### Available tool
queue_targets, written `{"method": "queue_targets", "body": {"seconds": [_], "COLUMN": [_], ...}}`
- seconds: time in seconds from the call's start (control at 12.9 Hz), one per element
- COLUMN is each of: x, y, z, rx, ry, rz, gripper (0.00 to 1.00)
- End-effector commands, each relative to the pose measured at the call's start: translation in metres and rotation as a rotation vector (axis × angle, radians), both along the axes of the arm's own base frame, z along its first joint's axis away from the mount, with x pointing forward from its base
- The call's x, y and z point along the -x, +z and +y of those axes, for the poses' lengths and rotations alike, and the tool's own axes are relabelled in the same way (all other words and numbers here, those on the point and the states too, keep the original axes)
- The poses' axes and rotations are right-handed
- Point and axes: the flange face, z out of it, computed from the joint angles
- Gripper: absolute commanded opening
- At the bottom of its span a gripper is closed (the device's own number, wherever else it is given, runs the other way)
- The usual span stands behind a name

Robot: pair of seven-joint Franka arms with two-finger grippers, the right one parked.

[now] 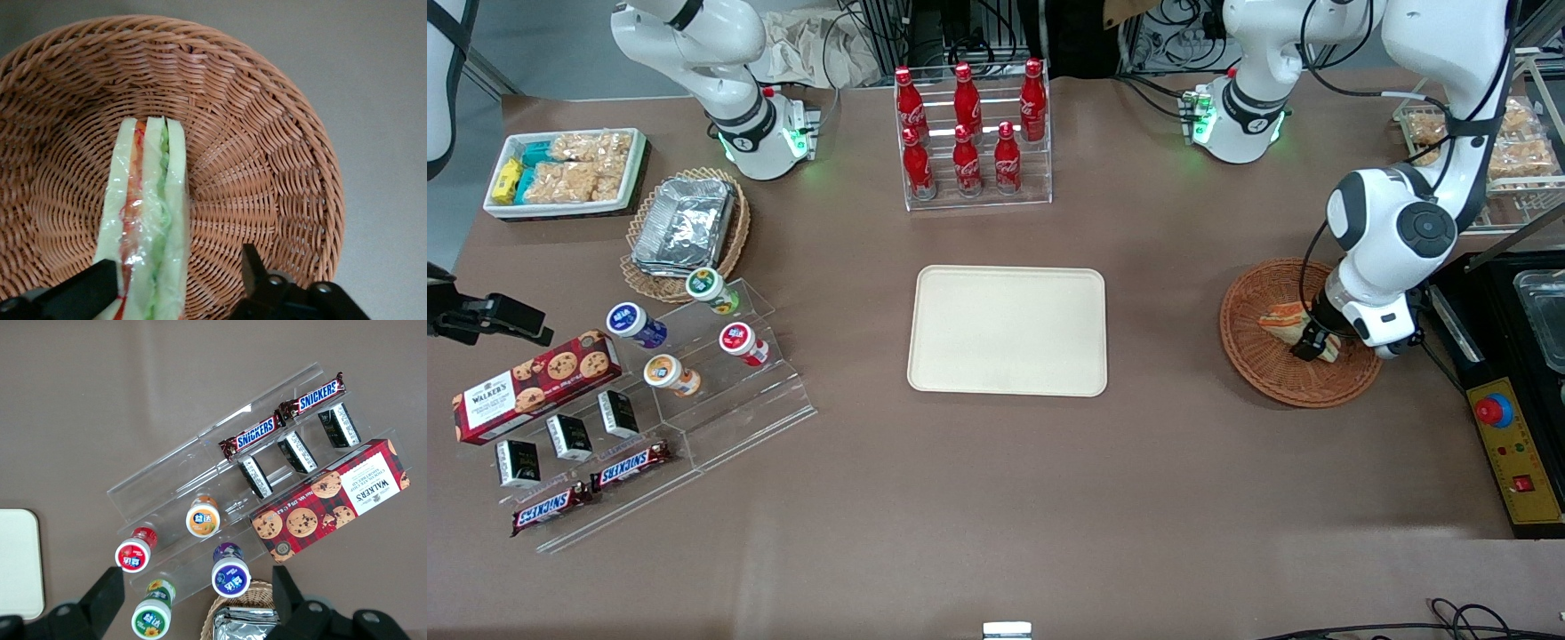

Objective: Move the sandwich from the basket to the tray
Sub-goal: 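Close the left gripper on the wrapped sandwich, then lift the sandwich up out of the basket with the left gripper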

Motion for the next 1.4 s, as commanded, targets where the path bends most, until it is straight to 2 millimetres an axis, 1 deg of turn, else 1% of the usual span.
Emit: {"method": "queue_targets", "body": {"seconds": [0.0, 0.31, 0.47, 0.62, 0.78, 0.86, 0.93, 1.01, 1.09, 1.17, 1.32], "x": [0.006, 0.000, -0.003, -0.006, -0.012, -0.017, -0.024, -0.034, -0.044, -0.051, -0.051], "y": [0.001, 0.015, 0.036, 0.053, 0.077, 0.095, 0.120, 0.152, 0.189, 0.225, 0.287], "z": [-0.001, 0.000, 0.002, 0.002, 0.002, 0.002, 0.000, -0.002, -0.006, -0.021, -0.050], "rx": [-0.003, -0.002, 0.002, 0.002, 0.000, -0.002, -0.009, -0.024, -0.028, -0.032, -0.034], "ry": [0.020, 0.019, 0.021, 0.011, 0.004, 0.001, -0.020, -0.055, -0.091, -0.166, -0.275], "rz": [-0.014, -0.043, -0.073, -0.048, -0.027, -0.003, 0.020, 0.061, 0.099, 0.128, 0.153], "gripper": [0.01, 0.00, 0.00, 0.00, 0.00, 0.00, 0.00, 0.00, 0.00, 0.00, 0.00]}}
